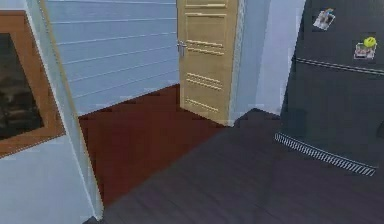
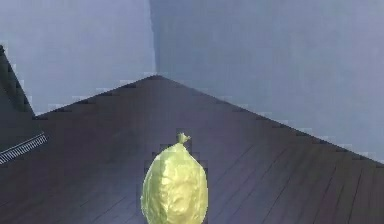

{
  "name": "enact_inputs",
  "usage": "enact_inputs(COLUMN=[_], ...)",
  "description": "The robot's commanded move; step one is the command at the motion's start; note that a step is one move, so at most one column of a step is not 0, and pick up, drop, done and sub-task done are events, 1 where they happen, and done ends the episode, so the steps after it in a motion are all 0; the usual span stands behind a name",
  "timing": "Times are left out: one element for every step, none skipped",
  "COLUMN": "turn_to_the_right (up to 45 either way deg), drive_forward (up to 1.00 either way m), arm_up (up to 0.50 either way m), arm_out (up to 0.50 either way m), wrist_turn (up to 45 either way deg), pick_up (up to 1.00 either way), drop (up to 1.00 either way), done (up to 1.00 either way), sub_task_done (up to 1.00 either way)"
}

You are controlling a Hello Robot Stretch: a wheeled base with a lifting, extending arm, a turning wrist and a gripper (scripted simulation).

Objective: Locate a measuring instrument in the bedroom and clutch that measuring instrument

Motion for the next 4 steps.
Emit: enact_inputs(turn_to_the_right=[-3.0,0.0,0.0,-42.0], drive_forward=[0.0,0.9,0.5,0.0], arm_up=[0.0,0.0,0.0,0.0], arm_out=[0.0,0.0,0.0,0.0], wrist_turn=[0.0,0.0,0.0,0.0], pick_up=[0.0,0.0,0.0,0.0], drop=[0.0,0.0,0.0,0.0], done=[0.0,0.0,0.0,0.0], sub_task_done=[0.0,0.0,0.0,0.0])
